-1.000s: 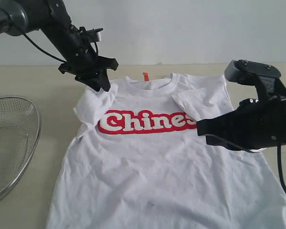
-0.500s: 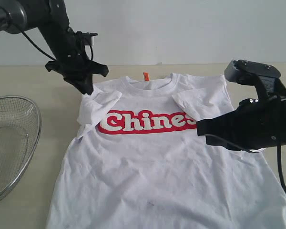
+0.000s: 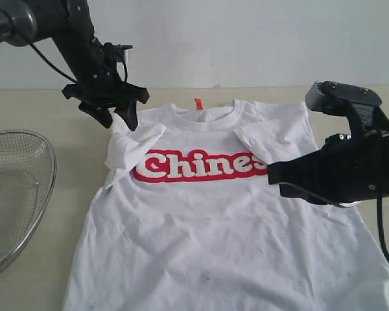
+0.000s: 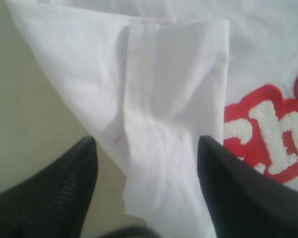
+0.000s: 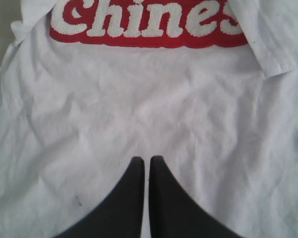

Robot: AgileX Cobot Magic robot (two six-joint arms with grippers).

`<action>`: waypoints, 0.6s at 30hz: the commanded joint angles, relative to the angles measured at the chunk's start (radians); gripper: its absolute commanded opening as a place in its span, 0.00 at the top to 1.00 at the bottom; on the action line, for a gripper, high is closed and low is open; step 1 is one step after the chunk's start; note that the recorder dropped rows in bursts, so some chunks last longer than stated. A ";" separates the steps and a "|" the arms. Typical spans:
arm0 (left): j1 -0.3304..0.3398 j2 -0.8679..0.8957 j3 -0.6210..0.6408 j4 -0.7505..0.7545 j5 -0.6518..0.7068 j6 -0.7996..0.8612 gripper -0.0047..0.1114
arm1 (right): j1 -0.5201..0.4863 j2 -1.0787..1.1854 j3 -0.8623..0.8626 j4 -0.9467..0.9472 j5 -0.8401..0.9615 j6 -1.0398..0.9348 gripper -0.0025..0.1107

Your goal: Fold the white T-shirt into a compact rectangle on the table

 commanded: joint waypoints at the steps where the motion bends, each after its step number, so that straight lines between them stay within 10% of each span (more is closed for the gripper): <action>1: -0.003 -0.013 0.055 -0.019 0.004 0.014 0.47 | 0.002 -0.008 0.003 0.005 -0.002 -0.010 0.98; 5: -0.003 -0.013 0.085 -0.013 0.004 0.020 0.49 | 0.002 -0.008 0.003 0.005 -0.002 -0.010 0.98; 11: -0.005 -0.013 0.085 -0.130 0.004 0.039 0.92 | 0.002 -0.008 0.003 0.005 -0.004 -0.010 0.98; 18: -0.050 -0.013 0.087 -0.290 0.004 0.084 0.92 | 0.002 -0.008 0.003 0.005 -0.008 -0.010 0.98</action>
